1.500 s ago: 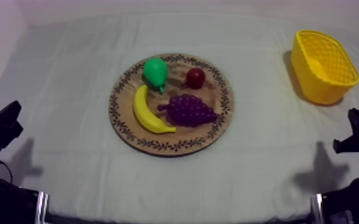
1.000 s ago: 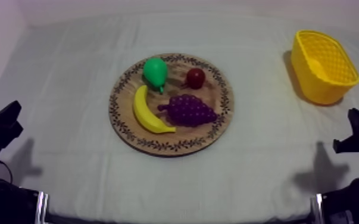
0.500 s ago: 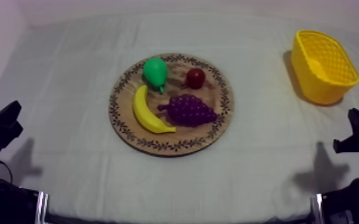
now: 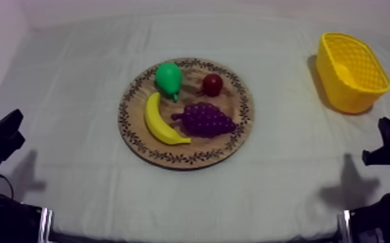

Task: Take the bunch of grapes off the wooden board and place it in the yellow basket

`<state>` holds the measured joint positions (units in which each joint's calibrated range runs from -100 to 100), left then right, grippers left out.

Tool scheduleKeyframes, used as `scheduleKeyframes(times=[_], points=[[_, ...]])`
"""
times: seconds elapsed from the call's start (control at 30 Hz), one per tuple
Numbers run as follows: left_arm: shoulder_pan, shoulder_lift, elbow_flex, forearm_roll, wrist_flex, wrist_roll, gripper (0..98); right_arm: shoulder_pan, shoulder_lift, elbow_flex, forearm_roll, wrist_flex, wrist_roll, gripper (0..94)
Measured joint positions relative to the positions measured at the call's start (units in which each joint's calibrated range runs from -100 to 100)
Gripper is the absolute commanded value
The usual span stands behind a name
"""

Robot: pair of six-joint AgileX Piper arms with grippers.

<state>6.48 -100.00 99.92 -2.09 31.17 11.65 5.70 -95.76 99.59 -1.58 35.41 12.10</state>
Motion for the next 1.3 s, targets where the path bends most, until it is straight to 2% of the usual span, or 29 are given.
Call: scheduleKeyframes(times=[0.1,0.23,0.37,0.77,1.07,1.3], points=[[0.0,0.0,0.0,0.0,0.0,0.0,0.1,-0.5,0.1,-0.7,0.3,0.7,0.2,0.4],[0.0,0.0,0.0,0.0,0.0,0.0,0.1,-2.2,2.0,-3.1,2.8,0.9,-1.6,0.4],[0.0,0.0,0.0,0.0,0.0,0.0,0.1,-4.0,6.4,-7.8,3.8,2.0,-3.1,0.4],[0.0,0.0,0.0,0.0,0.0,0.0,0.1,-10.9,27.9,-30.8,2.2,9.3,-2.0,0.4],[0.0,0.0,0.0,0.0,0.0,0.0,0.1,-17.0,45.9,-49.1,1.6,15.6,0.7,0.4],[0.0,0.0,0.0,0.0,0.0,0.0,0.1,-21.1,58.8,-62.6,0.1,24.5,3.3,0.6]])
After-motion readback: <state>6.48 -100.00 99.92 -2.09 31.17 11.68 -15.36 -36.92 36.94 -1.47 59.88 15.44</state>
